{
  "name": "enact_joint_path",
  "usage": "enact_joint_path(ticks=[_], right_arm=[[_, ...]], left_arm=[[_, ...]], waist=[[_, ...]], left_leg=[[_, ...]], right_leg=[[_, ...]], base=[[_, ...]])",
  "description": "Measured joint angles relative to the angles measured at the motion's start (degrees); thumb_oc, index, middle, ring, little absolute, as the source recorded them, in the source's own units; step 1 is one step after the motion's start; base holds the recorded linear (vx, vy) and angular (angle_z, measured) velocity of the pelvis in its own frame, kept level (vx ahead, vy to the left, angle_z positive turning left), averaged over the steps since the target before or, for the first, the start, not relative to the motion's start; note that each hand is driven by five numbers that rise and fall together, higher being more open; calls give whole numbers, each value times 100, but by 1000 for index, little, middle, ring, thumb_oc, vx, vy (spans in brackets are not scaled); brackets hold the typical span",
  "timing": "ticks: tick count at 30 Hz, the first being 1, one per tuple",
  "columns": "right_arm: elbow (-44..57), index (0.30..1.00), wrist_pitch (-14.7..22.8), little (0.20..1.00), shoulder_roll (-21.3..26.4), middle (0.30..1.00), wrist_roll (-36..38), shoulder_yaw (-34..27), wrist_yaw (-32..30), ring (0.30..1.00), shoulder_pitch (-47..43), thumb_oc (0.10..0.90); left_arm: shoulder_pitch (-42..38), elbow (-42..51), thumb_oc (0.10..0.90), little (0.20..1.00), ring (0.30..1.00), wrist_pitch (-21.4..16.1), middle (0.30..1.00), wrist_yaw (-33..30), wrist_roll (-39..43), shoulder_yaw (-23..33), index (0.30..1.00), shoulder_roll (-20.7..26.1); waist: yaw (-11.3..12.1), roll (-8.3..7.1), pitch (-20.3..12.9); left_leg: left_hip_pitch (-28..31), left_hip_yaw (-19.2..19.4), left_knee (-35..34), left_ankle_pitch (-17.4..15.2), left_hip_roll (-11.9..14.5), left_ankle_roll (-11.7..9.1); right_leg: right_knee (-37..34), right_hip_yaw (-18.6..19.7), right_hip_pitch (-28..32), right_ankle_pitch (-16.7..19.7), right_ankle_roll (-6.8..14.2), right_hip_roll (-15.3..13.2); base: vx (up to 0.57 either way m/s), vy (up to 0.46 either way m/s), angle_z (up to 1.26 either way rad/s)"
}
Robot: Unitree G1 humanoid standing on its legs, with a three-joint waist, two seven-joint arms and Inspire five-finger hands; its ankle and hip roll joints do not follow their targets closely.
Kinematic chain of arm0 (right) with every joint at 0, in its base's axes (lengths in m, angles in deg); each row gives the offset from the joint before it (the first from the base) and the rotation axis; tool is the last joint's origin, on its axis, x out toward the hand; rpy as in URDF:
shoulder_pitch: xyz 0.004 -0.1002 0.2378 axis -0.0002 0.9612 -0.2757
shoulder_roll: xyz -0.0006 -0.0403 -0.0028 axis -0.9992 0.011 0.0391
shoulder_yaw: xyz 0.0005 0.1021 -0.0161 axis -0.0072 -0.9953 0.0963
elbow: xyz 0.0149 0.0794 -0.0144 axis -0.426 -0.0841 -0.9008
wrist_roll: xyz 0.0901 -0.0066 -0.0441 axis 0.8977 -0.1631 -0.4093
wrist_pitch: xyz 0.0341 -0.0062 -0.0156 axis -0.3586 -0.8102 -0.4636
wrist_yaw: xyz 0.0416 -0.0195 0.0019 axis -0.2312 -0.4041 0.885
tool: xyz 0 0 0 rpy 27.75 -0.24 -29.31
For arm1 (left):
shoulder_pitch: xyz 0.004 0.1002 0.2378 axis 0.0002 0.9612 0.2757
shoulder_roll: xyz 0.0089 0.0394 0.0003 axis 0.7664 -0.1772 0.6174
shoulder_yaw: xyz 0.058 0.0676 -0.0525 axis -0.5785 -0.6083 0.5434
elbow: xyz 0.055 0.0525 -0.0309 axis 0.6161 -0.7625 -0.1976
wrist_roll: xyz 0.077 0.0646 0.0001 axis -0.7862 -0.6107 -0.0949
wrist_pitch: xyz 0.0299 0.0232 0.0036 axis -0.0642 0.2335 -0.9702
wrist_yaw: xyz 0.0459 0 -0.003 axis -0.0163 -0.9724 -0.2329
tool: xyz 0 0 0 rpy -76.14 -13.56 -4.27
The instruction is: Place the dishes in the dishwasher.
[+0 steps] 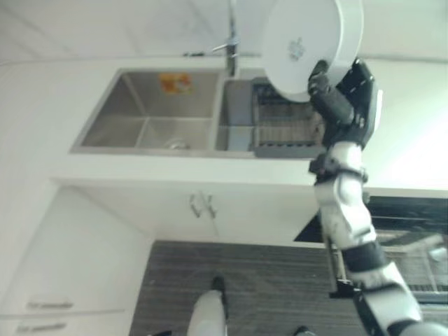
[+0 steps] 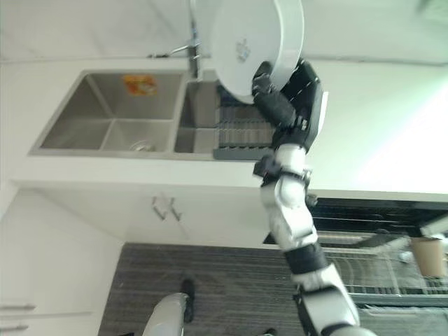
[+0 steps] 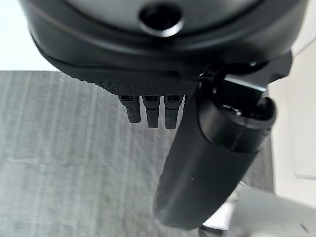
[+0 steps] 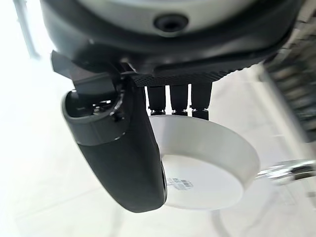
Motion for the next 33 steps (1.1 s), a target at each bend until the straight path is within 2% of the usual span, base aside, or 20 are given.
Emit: enact_joint_path(ticks=[1,3,7,9,13,16,18,23,26,33], right_arm=[[1,300,21,300,18,300,9,-40,94,300,345,400],[6,300,35,300,46,300,196,-211,276,300,1158,400],[145,300,119,300,288,300,694,-938,392,300,2289,400],[163,300,167,300,424,300,888,-1234,503,300,2717,400],[163,300,269,300,525,300,1171,-1723,659,300,3016,400],[163,300,311,300,545,300,1314,-1950,917,300,3178,400],[165,300,311,300,544,300,1483,-2013,1216,300,3304,400],[54,300,70,300,517,300,1641,-1974,1903,300,3503,400],[-403,300,-146,300,519,300,1510,-1592,2331,300,3409,400],[-950,300,-502,300,523,300,1219,-1083,2774,300,3345,400]], left_arm=[[12,-27,800,900,900,-11,900,-60,-17,-35,900,-5],[178,-184,800,900,900,-23,900,-180,-14,-105,900,21],[426,-301,800,900,900,-76,900,-352,-7,-217,900,-183],[563,-300,800,900,900,-89,900,-433,4,-258,900,-253],[628,-473,800,900,900,-78,900,-436,-3,-300,900,-261],[650,-576,800,900,900,-77,900,-435,-3,-302,900,-265],[631,-649,800,900,900,-74,900,-439,-5,-322,900,-253],[658,-666,800,900,900,-72,900,-444,-11,-492,900,-168],[660,-658,800,900,900,-83,900,-481,-16,-494,900,-130],[605,-499,800,900,900,-82,900,-519,-43,-490,900,-75]], waist=[[-144,-75,-111],[-428,-121,-352],[-859,169,-513],[-1071,216,-542],[-1400,228,-551],[-1488,193,-563],[-1628,158,-560],[-1650,72,-573],[-1592,12,-585],[-1233,-20,-566]], left_leg=[[64,65,-20,-10,65,-42],[209,287,-23,-49,246,-121],[447,703,-298,118,404,-220],[730,929,-553,251,467,-267],[1036,1200,-924,435,588,-372],[1177,1366,-1097,466,585,-395],[1228,1464,-1166,491,578,-435],[1361,1641,-1254,501,577,-452],[1360,1717,-1252,512,566,-437],[1332,1665,-1242,500,520,-405]], right_leg=[[13,95,-38,-13,-36,48],[18,255,-115,-4,-69,147],[106,523,-443,105,-143,247],[160,737,-513,71,-193,354],[211,1006,-680,66,-301,570],[246,1124,-763,16,-331,608],[299,1148,-847,23,-335,597],[342,1152,-907,41,-351,567],[383,1140,-982,66,-319,525],[352,1099,-948,73,-284,474]], base=[[-40,-144,-58],[-43,-127,-67],[-30,-138,-66],[-34,-141,-55],[-17,-108,-47],[4,-88,-27],[11,-55,-27],[40,-58,-20],[64,-49,-9],[51,-20,4]])
